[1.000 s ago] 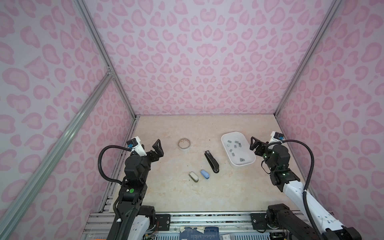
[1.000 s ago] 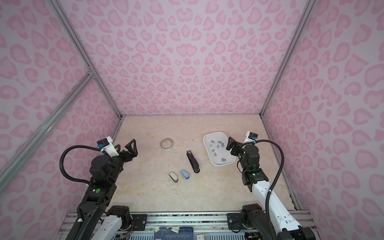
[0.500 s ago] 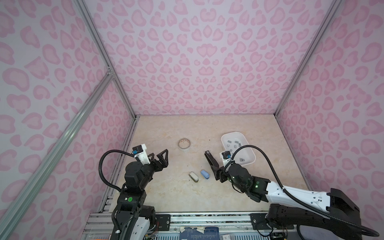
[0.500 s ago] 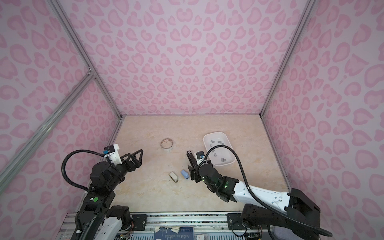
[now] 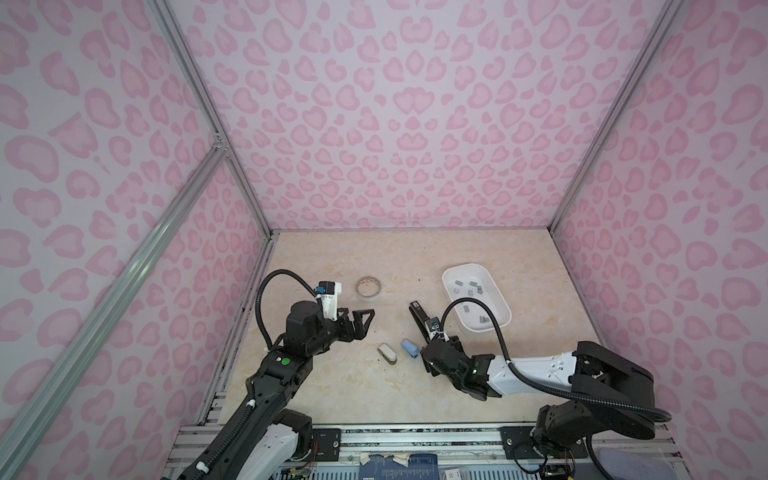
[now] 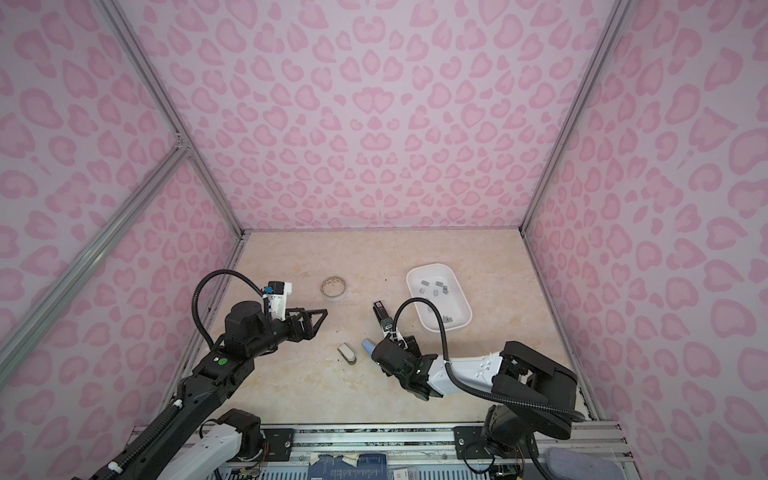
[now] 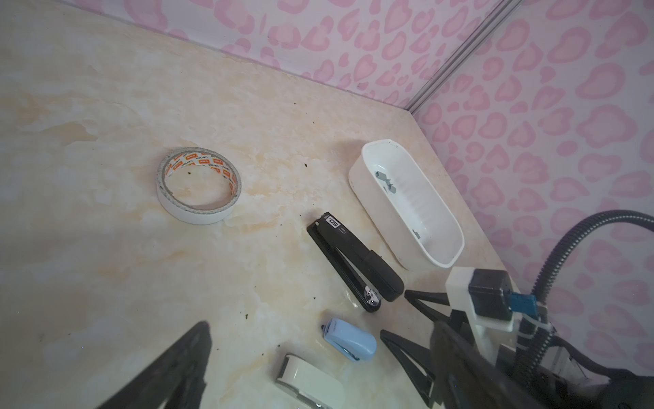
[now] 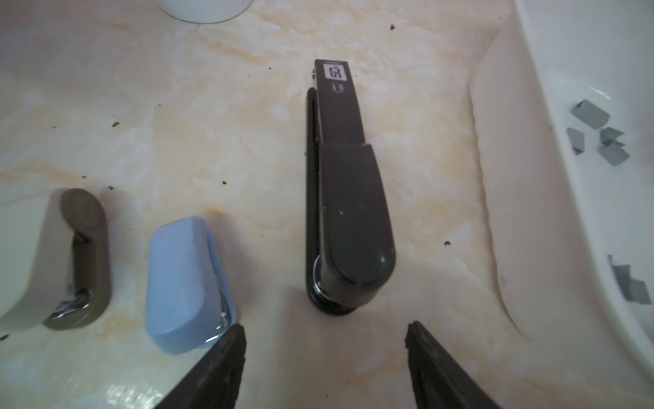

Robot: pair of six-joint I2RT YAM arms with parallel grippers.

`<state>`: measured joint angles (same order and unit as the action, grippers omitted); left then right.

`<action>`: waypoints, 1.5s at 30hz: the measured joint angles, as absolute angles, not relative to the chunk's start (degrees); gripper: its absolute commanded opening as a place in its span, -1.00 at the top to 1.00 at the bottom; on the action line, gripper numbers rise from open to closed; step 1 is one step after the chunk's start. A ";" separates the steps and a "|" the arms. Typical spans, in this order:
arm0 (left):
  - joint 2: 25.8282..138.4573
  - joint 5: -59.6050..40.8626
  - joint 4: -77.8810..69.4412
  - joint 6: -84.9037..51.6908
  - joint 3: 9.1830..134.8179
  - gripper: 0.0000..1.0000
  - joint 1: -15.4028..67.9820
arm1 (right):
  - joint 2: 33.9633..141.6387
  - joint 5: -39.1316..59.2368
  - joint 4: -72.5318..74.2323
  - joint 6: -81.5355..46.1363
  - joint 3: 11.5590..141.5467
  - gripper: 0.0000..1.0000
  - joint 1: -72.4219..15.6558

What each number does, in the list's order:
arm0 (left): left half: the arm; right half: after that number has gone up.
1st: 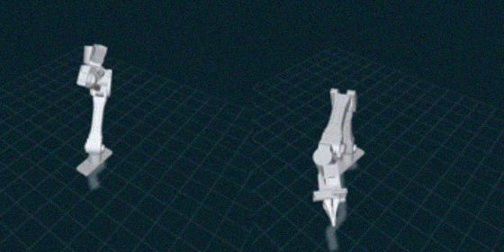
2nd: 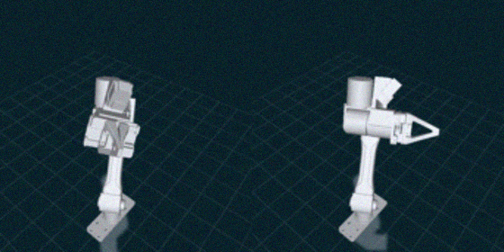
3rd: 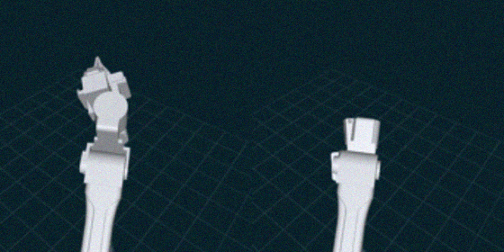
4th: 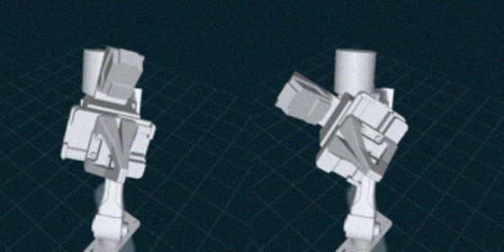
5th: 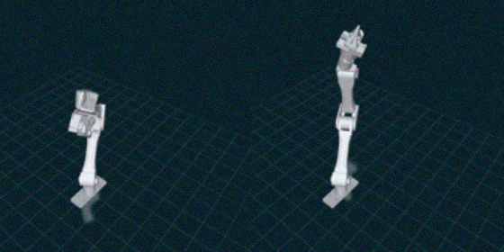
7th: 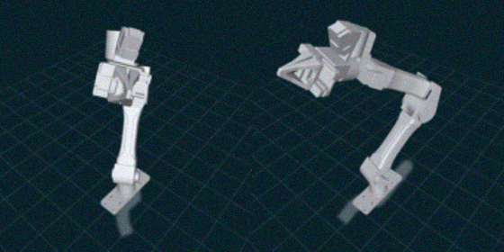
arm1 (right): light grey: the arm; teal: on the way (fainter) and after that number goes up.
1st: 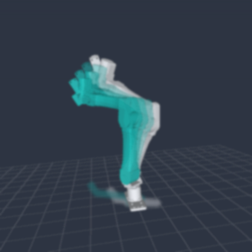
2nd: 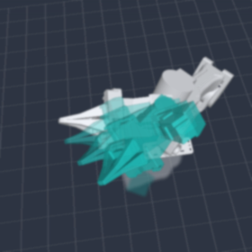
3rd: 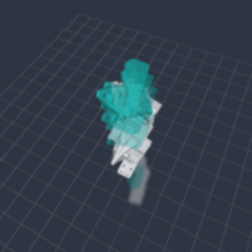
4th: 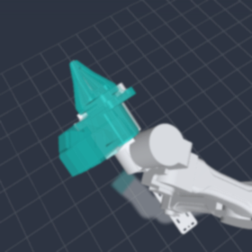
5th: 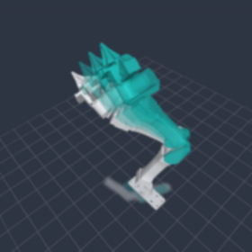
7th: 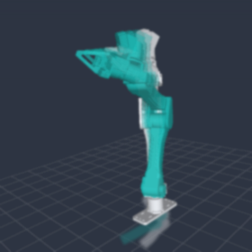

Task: Load the staples into the stapler
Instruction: 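Move both grippers forward toward the black stapler beside the white tray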

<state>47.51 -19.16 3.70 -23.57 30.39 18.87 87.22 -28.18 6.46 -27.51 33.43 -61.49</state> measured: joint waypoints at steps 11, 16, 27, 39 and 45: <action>54.43 -17.85 2.26 -19.03 32.91 -0.89 23.70 | 91.70 -29.93 11.38 -27.38 33.28 -0.29 -56.88; 57.19 -17.54 1.76 -17.74 34.28 -0.88 25.21 | 91.92 -28.80 12.84 -27.44 33.19 -0.23 -53.91; 67.85 -16.47 1.67 -11.94 39.75 -0.81 30.41 | 95.37 -23.57 15.09 -28.05 35.79 -0.11 -47.46; 76.44 -17.65 1.69 -3.14 46.22 -0.75 30.81 | 101.10 -21.41 12.78 -27.99 44.31 -0.21 -43.75; 77.38 -18.74 1.67 0.78 48.01 -0.75 30.81 | 99.57 -21.52 8.34 -27.79 47.88 -0.33 -45.17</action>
<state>77.38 -18.74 1.67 0.78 48.01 30.81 99.57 -21.52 8.34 -27.79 47.88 -45.17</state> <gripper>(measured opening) 0.874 0.650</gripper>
